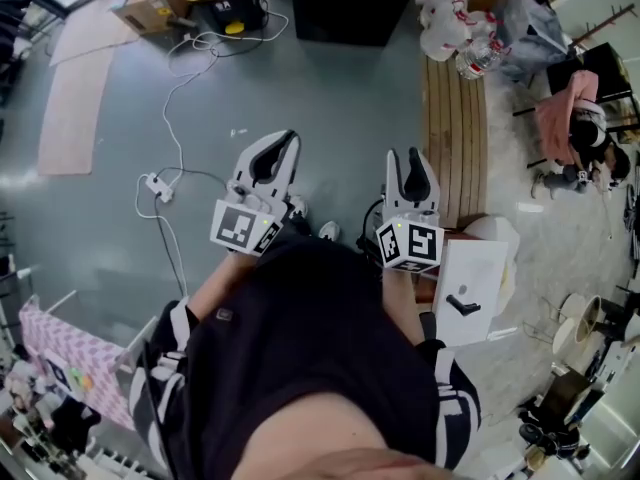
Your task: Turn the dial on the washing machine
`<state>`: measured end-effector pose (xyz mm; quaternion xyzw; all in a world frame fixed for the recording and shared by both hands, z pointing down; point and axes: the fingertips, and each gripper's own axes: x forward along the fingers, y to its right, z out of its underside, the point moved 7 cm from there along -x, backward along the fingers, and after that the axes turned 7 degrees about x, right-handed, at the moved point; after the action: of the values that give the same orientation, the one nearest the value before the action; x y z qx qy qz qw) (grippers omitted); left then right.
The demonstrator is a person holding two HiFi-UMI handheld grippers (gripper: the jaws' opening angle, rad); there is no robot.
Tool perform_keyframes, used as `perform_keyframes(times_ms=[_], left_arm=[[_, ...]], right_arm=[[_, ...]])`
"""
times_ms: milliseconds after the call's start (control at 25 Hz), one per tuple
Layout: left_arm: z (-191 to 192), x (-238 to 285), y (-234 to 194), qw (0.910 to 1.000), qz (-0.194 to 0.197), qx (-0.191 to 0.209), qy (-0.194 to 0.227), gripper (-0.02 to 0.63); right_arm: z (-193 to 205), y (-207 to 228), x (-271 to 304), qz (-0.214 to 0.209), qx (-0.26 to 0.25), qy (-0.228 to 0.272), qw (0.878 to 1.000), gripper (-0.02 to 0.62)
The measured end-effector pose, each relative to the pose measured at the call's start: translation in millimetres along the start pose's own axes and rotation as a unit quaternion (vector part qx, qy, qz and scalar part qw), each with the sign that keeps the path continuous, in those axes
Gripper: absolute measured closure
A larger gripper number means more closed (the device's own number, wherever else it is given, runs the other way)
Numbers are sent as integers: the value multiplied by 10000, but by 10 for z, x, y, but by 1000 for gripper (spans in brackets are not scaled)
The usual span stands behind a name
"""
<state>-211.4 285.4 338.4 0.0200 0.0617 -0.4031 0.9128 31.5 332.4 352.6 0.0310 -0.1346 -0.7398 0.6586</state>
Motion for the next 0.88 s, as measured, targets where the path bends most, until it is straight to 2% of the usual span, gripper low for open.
perform_keyframes(times_ms=[320,600,880], left_arm=[[73,31,-325,9999,118,-90,-54,572],[164,443,-679,9997,91,-240,-55,572],[326,1219,-808,9998,-19,-103,-150,572]], right_arm=[[78,-100,350,189,-33,-71,9998,428],[-23,-34,773,292,-85,-116,9995,428],[-127,550,1578,106,-41,-104,9999,428]])
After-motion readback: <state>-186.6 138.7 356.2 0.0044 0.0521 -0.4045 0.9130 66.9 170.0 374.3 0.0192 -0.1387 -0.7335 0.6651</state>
